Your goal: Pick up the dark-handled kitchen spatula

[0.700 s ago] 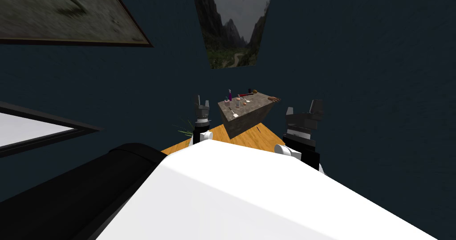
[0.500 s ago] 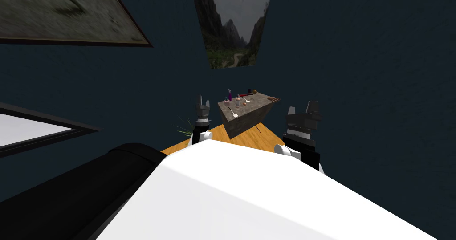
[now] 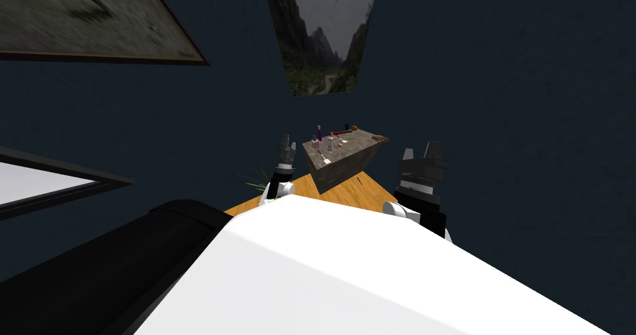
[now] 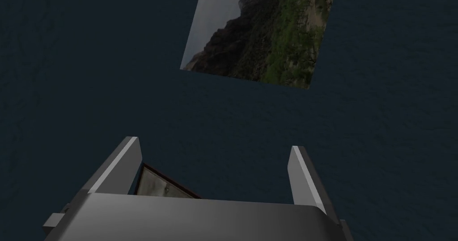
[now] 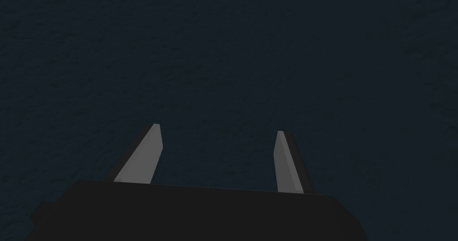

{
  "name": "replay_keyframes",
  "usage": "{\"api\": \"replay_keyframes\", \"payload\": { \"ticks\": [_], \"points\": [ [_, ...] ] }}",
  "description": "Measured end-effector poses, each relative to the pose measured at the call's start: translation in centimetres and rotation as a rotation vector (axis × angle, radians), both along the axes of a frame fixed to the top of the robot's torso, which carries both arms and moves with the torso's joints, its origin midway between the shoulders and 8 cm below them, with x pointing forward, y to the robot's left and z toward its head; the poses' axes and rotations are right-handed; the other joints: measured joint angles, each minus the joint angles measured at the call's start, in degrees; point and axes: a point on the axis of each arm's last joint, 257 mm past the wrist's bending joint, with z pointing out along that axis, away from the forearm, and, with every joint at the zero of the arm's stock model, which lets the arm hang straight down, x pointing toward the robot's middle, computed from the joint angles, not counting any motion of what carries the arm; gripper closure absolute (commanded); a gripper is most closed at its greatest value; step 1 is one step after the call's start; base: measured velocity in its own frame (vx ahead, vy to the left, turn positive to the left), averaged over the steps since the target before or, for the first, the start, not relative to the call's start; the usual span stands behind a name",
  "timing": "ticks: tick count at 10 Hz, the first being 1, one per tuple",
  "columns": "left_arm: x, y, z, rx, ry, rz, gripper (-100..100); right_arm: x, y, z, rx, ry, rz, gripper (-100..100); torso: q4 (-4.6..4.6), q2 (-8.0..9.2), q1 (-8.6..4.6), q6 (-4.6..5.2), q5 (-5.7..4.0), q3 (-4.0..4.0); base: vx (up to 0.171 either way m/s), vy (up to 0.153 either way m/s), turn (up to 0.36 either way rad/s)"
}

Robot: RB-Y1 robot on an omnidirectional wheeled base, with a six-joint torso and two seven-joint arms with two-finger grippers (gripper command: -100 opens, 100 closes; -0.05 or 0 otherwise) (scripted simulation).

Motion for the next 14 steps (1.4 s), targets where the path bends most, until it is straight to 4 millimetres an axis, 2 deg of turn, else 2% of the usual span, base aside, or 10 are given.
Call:
{"api": "replay_keyframes", "payload": {
  "ticks": [14],
  "points": [
    [5.7, -0.4, -6.8, 0.155, 0.326, 0.003, -100, 0.0, 0.0, 0.0, 0.000, 0.000, 0.000, 0, 0.00, 0.01, 0.04, -0.01, 0.01, 0.01, 0.004, -0.023, -0.010]
  ]
}}
